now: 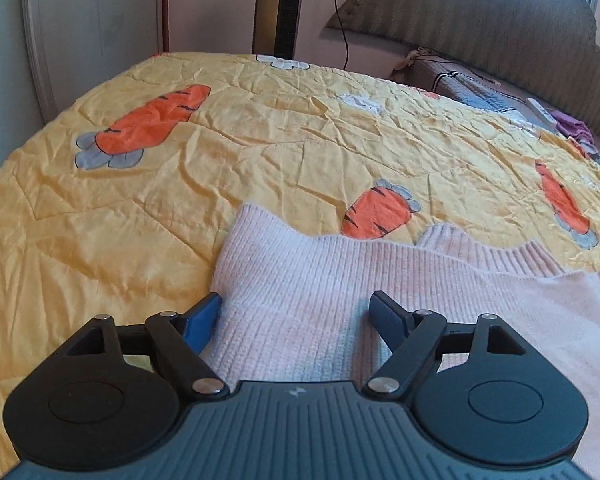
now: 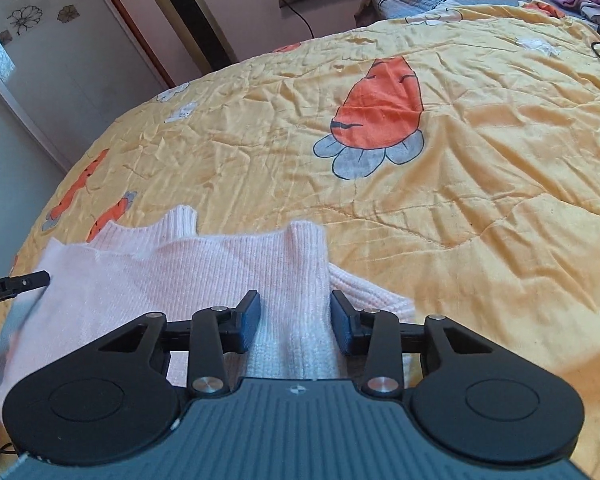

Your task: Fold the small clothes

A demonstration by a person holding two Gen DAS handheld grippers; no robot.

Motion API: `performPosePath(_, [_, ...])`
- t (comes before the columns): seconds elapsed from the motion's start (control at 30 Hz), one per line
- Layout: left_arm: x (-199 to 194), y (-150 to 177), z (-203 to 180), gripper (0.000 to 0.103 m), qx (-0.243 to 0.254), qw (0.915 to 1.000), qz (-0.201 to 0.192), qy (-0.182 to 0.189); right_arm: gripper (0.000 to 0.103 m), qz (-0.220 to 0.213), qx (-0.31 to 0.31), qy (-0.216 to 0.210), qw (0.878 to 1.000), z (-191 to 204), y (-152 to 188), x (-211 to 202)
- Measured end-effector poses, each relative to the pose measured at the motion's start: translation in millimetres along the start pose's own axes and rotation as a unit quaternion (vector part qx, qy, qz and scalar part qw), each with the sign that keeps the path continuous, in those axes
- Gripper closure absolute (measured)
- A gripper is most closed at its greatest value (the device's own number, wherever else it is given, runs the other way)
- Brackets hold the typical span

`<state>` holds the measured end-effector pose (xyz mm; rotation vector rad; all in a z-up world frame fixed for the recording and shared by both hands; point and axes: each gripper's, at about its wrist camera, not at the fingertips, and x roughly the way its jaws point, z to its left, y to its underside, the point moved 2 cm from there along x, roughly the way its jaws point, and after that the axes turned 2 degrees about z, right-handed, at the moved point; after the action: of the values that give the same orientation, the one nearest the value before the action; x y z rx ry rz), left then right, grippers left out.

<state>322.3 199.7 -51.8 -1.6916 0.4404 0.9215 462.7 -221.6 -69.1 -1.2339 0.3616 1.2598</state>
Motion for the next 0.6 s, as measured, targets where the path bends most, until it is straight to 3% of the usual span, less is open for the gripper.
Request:
performPosePath(0.07, [-5, -1, 0, 0.076, -0.006, 0.9995, -0.021, -0.023, 0.084, 0.001, 0.005, -0.009, 1.000, -1, -2, 1])
performPosePath(0.2, [-17, -8, 8, 0.086, -0.010, 0.9995, -0.031, -0.003, 0.090, -0.024, -0.010, -0.008, 1.000, -1, -4, -13])
performPosePath(0.3, [-6, -3, 12, 0.086, -0.011, 0.9997, -0.019, -0.011, 0.090, -0.068, 0.025, -0.024, 0.997, -15, -6, -34])
performPosePath(0.4, [-2, -1, 11, 0.086, -0.014, 0.9993, -0.029, -0.020, 0.091, -0.031, 0.028, -0.001, 0.999, -23, 6, -14])
performPosePath(0.53, [-10, -2, 12, 0.083, -0.017, 0.9992, -0.030, -0.023, 0.089, -0.047, 0.041, 0.000, 0.998, -22, 13, -11])
performPosePath(0.6, [-23, -4, 13, 0.083, -0.016, 0.9990, -0.034, -0.025, 0.081, -0.050, 0.039, 0.014, 0.998, -19, 13, -16])
